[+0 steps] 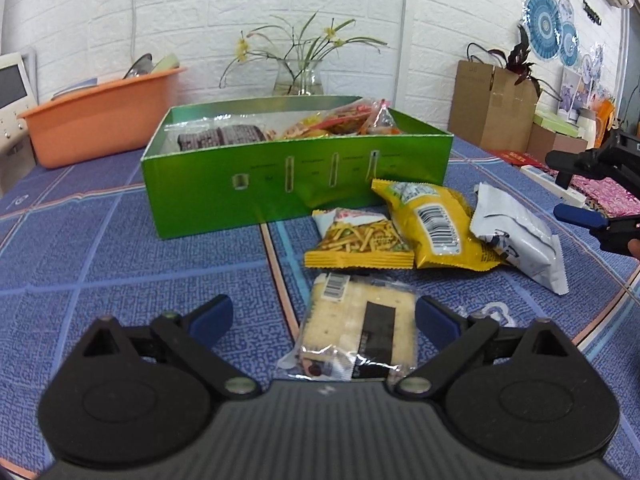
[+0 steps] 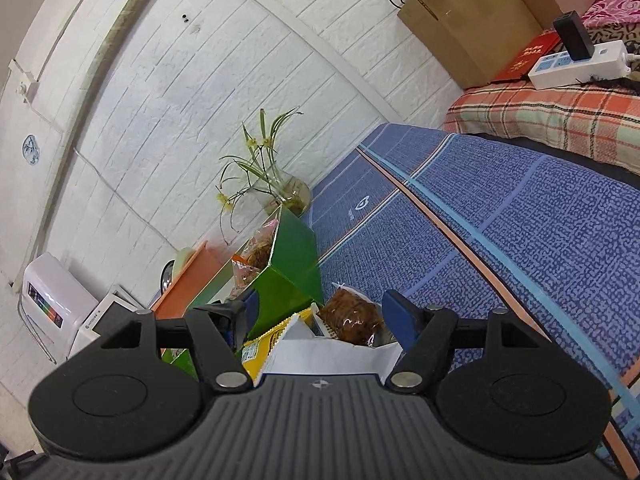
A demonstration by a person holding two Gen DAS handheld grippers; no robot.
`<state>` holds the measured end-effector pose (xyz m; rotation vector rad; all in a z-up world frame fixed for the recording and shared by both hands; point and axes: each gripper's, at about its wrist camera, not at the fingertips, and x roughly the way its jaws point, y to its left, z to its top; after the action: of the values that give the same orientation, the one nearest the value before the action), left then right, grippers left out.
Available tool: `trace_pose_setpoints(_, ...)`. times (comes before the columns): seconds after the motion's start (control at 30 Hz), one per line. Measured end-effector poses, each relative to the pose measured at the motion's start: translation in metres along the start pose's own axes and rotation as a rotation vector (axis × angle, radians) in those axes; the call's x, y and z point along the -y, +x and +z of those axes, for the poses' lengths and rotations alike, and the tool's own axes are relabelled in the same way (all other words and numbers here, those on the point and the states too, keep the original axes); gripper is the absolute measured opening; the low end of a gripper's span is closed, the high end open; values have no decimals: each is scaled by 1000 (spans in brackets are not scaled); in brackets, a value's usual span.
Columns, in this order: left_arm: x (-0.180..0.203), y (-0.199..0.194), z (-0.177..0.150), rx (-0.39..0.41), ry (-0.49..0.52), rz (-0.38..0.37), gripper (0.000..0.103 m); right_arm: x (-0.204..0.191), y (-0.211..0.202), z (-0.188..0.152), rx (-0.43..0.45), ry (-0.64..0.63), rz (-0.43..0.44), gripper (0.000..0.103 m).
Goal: Organize snacks
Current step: 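Move the left gripper to the cracker packet while the right reaches the brown jerky packet, then grasp the cracker packet with the left gripper while the right grasps the jerky packet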
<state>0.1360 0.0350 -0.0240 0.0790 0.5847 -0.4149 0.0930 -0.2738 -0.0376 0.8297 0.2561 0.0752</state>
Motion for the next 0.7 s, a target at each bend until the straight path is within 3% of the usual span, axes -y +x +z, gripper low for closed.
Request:
trace_pose_setpoints(0.33,-1,1,1,-12,-1,-3,96,2,4,9,-28,-4,8,103)
trace_pose_setpoints(0.4,-1,2,1,-18,0,-7,96,-6,12,21,-97,-136,1,103)
trace_pose_setpoints(0.47,-1,3,1,-23,2,-17,96,-17,21,26,-148,-354,-51,103)
trace_pose_setpoints(0.57,4,6,0,-46,21,-28,97,-16,33,26,-160,-605,-112,103)
trace_pose_setpoints(0.63,10,8,0,-57,57,-31,97,-13,44,26,-199,-678,-139,103)
trace_pose_setpoints(0.7,16,10,0,-63,87,-37,97,-10,54,27,-246,-697,-105,103)
